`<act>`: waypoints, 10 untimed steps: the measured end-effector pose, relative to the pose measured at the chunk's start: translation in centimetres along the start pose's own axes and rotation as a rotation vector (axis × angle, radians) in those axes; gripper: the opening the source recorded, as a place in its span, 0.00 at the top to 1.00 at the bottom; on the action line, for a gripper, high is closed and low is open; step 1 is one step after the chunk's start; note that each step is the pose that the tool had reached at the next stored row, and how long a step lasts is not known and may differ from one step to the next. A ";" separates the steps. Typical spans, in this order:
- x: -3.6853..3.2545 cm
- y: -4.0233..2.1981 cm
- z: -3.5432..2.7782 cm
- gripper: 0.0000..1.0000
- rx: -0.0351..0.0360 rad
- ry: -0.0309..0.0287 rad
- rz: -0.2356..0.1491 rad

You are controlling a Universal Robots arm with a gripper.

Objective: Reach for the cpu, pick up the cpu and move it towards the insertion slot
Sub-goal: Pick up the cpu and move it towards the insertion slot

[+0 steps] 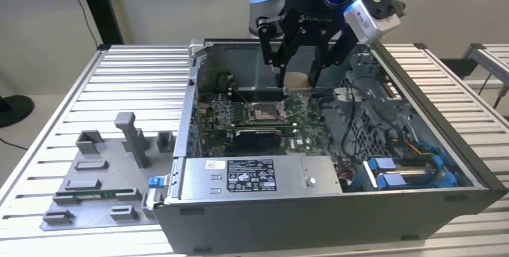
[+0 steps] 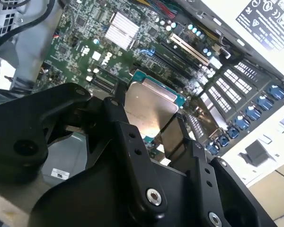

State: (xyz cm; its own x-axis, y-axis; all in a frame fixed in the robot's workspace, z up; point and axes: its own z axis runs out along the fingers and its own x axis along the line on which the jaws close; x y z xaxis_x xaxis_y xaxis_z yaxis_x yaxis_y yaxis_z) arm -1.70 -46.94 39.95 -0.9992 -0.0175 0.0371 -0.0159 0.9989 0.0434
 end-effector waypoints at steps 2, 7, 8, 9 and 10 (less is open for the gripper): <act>-0.51 0.00 -0.01 1.00 0.0000 0.0001 0.001; -1.51 -0.02 -0.02 1.00 -0.0001 0.0000 0.003; -1.85 -0.02 -0.04 1.00 -0.0001 0.0001 0.003; -2.04 -0.02 -0.04 1.00 -0.0001 0.0001 0.003; -2.07 -0.02 -0.04 1.00 -0.0001 0.0001 0.003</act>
State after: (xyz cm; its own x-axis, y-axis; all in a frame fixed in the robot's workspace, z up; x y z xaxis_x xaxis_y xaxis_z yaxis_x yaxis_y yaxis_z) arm 0.37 -46.93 39.91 -0.9992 -0.0144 0.0373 -0.0127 0.9990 0.0434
